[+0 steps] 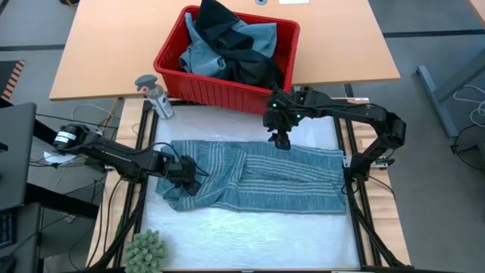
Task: Fold Laundry from Bin
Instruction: Fold the light blue shirt
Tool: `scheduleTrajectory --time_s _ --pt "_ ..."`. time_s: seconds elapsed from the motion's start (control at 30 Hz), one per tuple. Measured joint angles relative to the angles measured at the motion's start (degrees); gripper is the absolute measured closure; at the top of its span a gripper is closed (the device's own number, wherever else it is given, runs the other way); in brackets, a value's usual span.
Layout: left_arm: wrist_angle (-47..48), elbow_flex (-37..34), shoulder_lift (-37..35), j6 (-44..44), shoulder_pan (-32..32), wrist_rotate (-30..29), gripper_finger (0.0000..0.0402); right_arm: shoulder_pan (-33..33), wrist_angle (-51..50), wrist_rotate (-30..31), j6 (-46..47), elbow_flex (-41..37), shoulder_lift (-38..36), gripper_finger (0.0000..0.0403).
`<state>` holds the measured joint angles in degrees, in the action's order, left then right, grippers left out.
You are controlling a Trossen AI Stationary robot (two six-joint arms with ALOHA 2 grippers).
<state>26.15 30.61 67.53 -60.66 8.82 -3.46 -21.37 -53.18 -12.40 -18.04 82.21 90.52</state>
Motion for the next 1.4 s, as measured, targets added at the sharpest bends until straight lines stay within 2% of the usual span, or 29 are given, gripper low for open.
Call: scheduleTrajectory --time_s 0.2,0.5,0.63,1.03,1.27,1.4 --pt "2.18 5.69 -0.02 1.78 -0.66 -1.02 0.0401 0.0 -0.08 0.02 -0.42 0.0 0.0 0.0207" --pt "19.98 13.5 -0.02 7.56 -6.07 -2.46 0.0401 0.0 -0.74 0.05 -0.39 0.0 0.0 0.0239" --pt "24.25 16.43 -0.04 10.86 -9.32 -2.66 0.0401 0.0 -1.92 0.07 -0.39 0.0 0.0 0.0245" --pt "29.21 17.79 -0.07 21.38 -18.85 -0.81 0.0401 1.97 -4.13 -0.09 0.26 -0.09 2.38 0.0246" --pt "33.9 17.78 -0.07 26.31 -21.52 0.68 0.0401 3.88 -6.42 -5.34 1.61 -0.07 7.99 0.0246" --pt "34.57 17.77 -0.07 28.11 -22.65 2.16 0.0401 5.87 -6.51 -12.45 0.96 -0.07 12.07 0.0247"
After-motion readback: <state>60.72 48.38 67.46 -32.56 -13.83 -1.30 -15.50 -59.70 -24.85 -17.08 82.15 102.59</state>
